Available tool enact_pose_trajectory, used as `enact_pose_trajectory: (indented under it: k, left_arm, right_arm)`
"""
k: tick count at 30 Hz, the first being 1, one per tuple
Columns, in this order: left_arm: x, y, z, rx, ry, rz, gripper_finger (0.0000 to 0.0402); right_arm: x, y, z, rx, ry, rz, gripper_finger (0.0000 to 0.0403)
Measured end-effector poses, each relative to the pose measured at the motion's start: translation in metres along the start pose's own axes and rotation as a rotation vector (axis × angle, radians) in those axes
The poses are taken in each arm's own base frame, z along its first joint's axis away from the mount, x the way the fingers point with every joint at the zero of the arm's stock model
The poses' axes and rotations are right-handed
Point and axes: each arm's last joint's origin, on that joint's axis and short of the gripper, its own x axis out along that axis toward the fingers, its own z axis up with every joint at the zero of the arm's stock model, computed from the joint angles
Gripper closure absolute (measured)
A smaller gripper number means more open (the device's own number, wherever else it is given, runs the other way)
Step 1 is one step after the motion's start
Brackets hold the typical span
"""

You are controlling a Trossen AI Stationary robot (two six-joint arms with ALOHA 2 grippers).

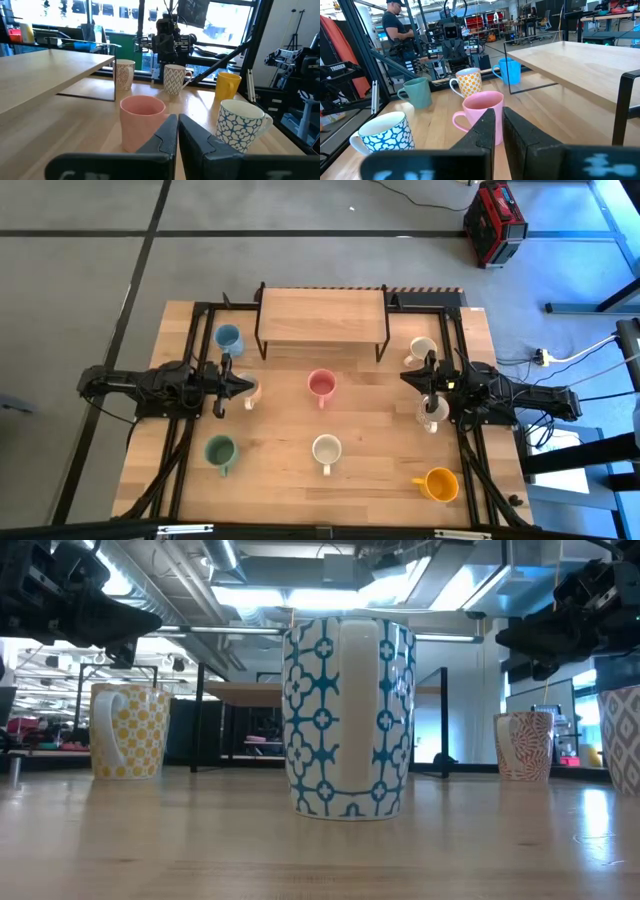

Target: Place coffee mugs

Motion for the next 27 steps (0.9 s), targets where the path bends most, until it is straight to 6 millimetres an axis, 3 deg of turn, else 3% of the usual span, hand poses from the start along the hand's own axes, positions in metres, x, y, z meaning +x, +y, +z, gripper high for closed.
enact_pose_trajectory:
  k: [17,27]
  left_arm:
    - [0.000,0.000,0.000,0.000,0.000,0.000,0.0392]
    - [0.000,0.000,0.003,-0.043,-0.033,0.006,0.0392]
  right_arm:
    - [0.000,0.000,0.002,0.004,-0.027,-0.007,0.0379]
    - [-0.002,0.003,0.021,0.393,-0.226,0.042,0.0379]
